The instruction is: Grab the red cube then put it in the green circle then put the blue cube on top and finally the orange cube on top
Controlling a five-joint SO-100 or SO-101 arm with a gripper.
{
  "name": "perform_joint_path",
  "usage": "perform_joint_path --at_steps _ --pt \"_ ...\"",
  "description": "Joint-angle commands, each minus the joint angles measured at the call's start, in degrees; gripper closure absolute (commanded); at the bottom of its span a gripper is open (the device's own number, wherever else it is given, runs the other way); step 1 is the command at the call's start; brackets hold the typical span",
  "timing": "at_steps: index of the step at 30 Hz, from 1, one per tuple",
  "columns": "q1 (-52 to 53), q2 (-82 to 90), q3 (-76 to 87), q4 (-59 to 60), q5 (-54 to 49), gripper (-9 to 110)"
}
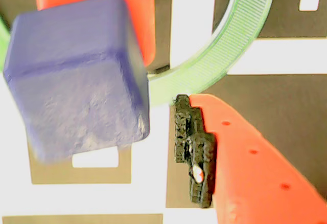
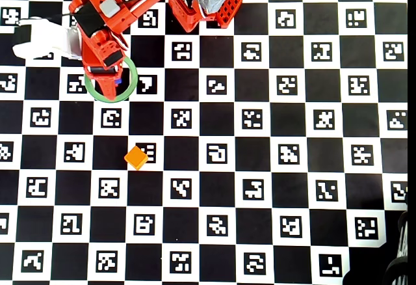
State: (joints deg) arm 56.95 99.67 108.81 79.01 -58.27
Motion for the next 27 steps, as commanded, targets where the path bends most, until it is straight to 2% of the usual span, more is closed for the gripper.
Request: perform_joint_path --at_steps 1,8,27 --pt "0.7 3.4 -8.4 3.3 -1.2 62" --pt "-0.2 2.5 -19.6 10.2 -1.0 62" --pt "-11.7 -6.0 -38.8 19.5 20.2 62"
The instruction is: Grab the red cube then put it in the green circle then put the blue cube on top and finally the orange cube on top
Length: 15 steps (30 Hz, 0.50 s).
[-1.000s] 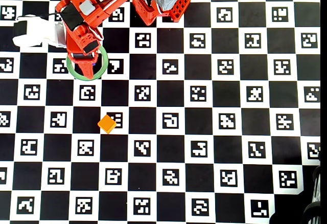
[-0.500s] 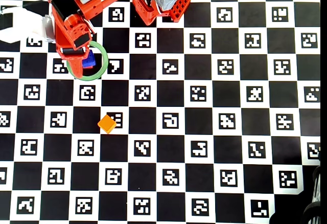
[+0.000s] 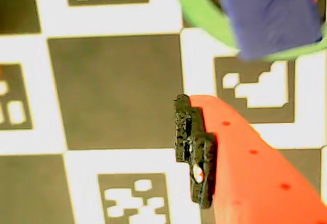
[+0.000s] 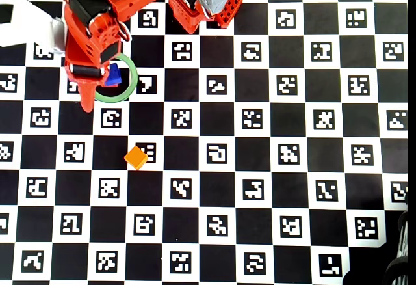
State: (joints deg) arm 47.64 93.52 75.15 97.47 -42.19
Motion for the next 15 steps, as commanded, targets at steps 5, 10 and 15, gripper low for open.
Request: perform_joint_path --at_steps 5,10,15 --pt "-6.8 -2.6 -5.8 1.4 12.9 62" --pt "-12.2 -3.7 -5.6 1.5 24.6 61" --pt "-17.4 -6.1 -5.3 1.8 36.7 61"
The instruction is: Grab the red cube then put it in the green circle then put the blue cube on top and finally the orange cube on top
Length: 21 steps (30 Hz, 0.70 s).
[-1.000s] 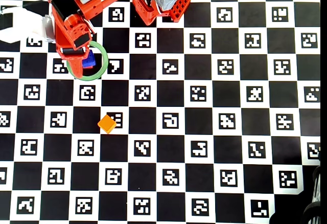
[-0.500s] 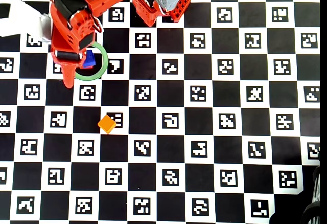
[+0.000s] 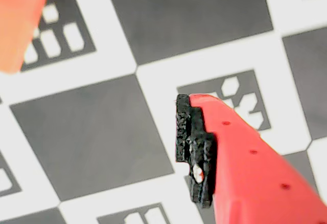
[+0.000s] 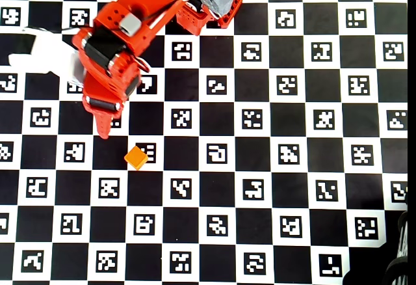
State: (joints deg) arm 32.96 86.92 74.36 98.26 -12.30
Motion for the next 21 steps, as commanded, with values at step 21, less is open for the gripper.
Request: perform_joint_path --at_steps 21 --pt "-8.3 -3.0 -0.8 -9.7 14.5 61"
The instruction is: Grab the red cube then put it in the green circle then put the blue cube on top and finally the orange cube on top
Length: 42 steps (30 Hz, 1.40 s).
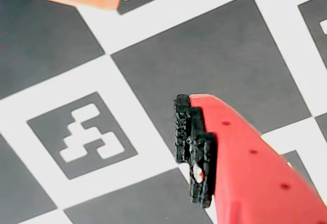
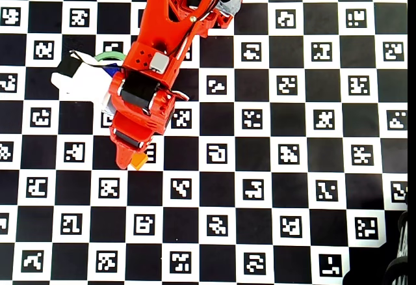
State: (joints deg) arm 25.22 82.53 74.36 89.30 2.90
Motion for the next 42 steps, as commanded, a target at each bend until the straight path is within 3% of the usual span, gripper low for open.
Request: perform_joint_path --at_steps 1,10,16,42 --pt "-0.5 1.4 -0.5 -1.0 -1.8 61" --pt "-0.4 1.6 2.7 -5.4 -20.7 60" --pt "-1.1 0.6 6.0 -7.6 -25.2 59" --pt "2.2 -6.2 16.3 -24.7 -27.7 60"
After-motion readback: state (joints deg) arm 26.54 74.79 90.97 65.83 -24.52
